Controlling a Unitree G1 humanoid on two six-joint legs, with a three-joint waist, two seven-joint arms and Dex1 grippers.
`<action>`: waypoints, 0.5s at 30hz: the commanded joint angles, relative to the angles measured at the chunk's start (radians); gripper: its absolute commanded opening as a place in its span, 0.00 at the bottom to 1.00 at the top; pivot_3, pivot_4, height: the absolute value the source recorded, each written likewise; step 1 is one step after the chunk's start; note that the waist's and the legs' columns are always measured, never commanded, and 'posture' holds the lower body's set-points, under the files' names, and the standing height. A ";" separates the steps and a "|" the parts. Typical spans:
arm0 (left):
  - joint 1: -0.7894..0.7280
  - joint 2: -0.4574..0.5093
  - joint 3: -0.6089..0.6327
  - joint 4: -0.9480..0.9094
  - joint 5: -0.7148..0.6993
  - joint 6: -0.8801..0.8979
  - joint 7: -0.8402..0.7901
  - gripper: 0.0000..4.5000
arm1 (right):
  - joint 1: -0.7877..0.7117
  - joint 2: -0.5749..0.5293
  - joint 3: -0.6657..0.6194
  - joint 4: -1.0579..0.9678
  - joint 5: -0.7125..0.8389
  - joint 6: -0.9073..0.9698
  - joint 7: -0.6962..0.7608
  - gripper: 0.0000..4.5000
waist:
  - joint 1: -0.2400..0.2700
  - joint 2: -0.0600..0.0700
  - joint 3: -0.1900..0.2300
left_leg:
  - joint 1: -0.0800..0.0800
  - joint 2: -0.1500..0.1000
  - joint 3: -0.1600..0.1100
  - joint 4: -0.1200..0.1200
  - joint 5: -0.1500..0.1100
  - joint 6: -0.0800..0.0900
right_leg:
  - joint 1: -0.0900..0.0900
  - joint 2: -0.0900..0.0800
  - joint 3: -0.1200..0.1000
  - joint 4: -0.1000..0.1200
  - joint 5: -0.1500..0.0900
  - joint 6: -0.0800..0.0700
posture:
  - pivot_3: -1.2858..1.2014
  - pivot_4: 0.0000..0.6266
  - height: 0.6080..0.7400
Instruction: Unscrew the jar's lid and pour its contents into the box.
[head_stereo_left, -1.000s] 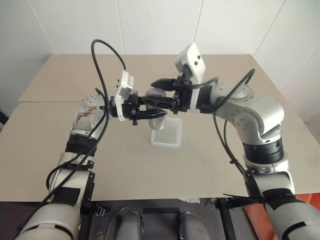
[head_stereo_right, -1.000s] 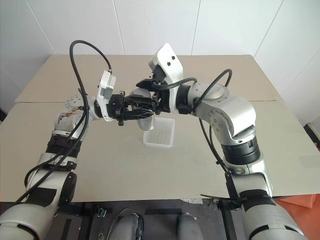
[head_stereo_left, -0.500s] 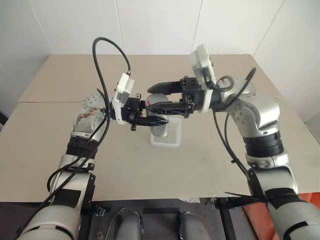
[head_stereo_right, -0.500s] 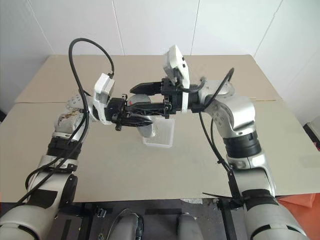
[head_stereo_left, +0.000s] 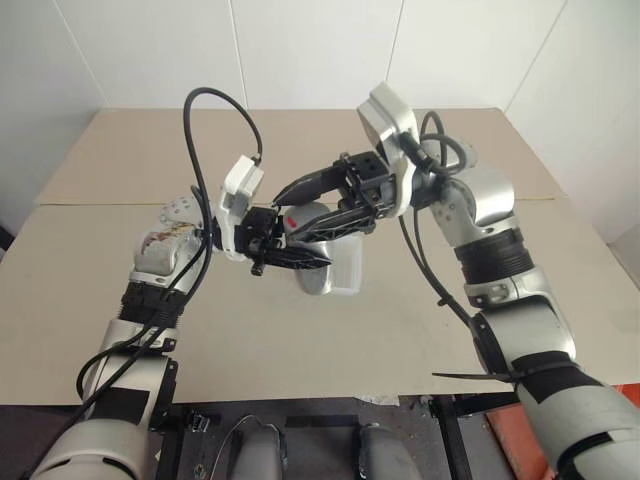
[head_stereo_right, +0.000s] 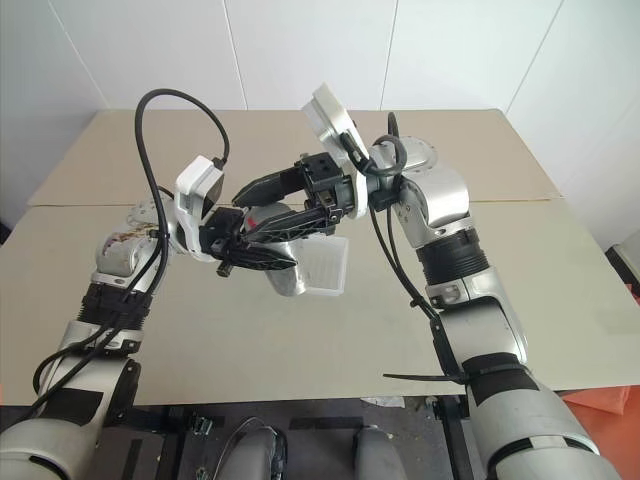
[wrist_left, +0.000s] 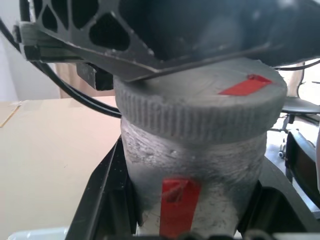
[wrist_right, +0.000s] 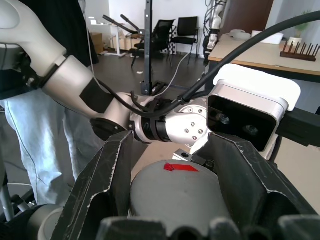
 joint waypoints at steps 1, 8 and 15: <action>-0.035 0.006 0.018 -0.017 0.039 -0.063 0.029 0.43 | 0.053 -0.039 -0.048 -0.074 -0.036 0.017 -0.121 0.80 | 0.006 0.000 0.000 | 0.000 0.000 0.000 0.000 0.000 0.000 | 0.000 0.000 0.000 0.000 0.000 0.000 | 0.52 0.24 1.00; -0.050 0.049 0.058 0.056 0.100 -0.124 0.088 0.43 | 0.189 -0.131 -0.155 -0.319 -0.002 0.105 -0.319 1.00 | 0.006 0.000 0.000 | 0.000 0.000 0.000 0.000 0.000 0.000 | -0.001 0.000 0.000 0.000 0.000 0.000 | 0.52 0.24 1.00; -0.067 0.016 0.076 0.120 0.152 -0.184 0.207 0.43 | 0.290 -0.150 -0.172 -0.596 0.007 0.289 -0.576 1.00 | 0.003 0.000 0.000 | 0.000 0.000 0.000 0.000 0.000 0.000 | 0.000 0.000 0.000 0.000 0.000 0.000 | 0.52 0.24 1.00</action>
